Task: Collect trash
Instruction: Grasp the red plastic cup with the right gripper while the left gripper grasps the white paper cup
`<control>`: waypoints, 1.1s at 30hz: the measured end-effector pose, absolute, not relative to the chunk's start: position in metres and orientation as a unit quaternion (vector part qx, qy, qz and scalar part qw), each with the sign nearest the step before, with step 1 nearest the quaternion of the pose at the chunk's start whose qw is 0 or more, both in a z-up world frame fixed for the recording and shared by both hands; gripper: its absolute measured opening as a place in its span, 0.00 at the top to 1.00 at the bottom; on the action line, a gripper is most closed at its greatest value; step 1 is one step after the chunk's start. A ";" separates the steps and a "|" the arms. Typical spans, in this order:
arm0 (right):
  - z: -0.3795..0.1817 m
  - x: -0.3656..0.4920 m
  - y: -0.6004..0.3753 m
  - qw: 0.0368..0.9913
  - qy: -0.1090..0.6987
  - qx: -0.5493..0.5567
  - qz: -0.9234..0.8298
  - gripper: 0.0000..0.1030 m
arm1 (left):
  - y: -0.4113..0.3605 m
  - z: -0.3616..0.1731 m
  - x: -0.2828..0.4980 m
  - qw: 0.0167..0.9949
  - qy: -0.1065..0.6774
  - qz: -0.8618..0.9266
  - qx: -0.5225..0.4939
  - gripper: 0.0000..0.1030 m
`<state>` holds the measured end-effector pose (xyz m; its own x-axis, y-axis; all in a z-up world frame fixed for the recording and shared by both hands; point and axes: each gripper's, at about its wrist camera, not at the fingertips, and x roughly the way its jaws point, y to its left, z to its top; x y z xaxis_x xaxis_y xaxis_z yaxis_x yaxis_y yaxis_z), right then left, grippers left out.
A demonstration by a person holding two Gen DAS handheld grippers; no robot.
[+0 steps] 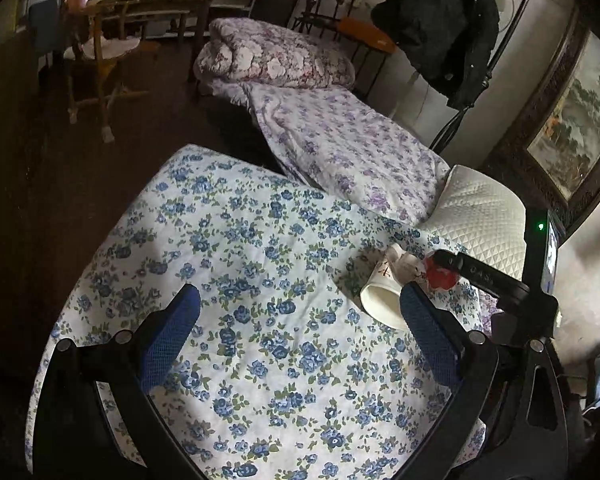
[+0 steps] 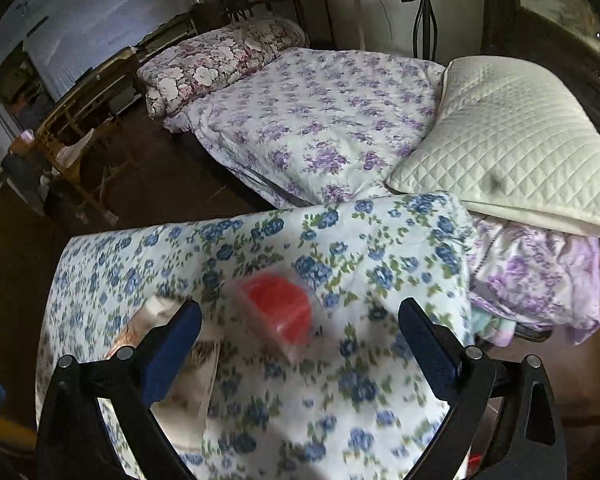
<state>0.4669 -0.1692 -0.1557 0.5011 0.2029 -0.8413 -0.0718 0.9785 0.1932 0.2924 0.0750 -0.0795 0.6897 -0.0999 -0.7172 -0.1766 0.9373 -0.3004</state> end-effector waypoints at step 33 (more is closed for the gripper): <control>-0.110 0.241 -0.224 0.902 0.411 0.083 0.107 0.61 | -0.014 -0.147 0.399 0.860 0.486 -0.111 -0.111 0.20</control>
